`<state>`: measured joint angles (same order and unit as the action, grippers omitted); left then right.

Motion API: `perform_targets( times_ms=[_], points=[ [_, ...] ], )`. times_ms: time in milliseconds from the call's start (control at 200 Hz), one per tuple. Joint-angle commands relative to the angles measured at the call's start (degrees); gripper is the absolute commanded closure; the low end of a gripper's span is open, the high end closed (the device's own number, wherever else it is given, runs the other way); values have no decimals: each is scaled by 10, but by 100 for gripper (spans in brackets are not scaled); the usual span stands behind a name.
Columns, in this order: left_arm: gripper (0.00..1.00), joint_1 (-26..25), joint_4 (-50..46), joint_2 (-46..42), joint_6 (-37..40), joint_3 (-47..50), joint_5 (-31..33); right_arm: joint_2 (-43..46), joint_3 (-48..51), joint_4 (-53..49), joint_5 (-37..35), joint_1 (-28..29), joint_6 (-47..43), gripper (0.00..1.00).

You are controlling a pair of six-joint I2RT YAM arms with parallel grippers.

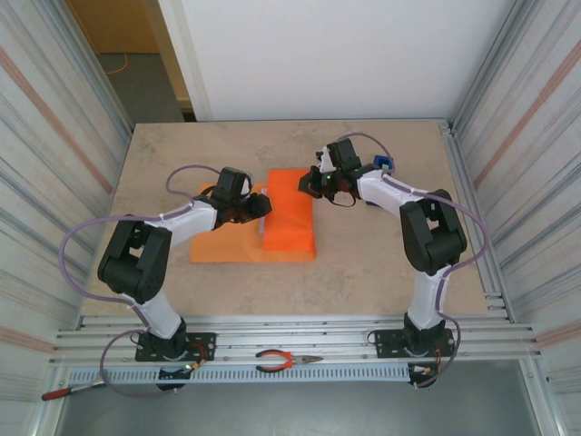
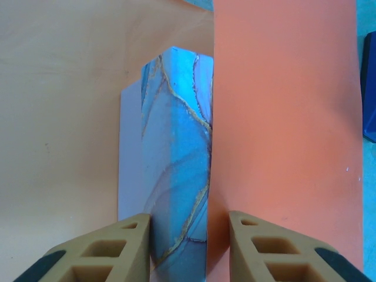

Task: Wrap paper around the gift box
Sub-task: Second fold the wrapping paper around the gift box.

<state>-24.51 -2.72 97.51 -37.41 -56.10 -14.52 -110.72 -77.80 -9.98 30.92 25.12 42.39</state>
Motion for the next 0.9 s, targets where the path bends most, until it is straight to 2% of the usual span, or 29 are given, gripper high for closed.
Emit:
perform_targets(
  times_ms=[0, 446, 707, 892],
  points=[
    [66, -6, -55, 8, -6, 24, 31, -11, -13, -6, 5, 5, -17, 100],
    [67, -6, -53, 9, -7, 24, 31, -48, -49, -24, 2, 9, -25, 100],
    [67, -6, -52, 9, -8, 22, 29, -74, -64, -94, -31, 12, -70, 100],
    [66, -6, -52, 0, -7, 23, 22, -77, -54, -109, -41, 12, -84, 100]
  ],
)
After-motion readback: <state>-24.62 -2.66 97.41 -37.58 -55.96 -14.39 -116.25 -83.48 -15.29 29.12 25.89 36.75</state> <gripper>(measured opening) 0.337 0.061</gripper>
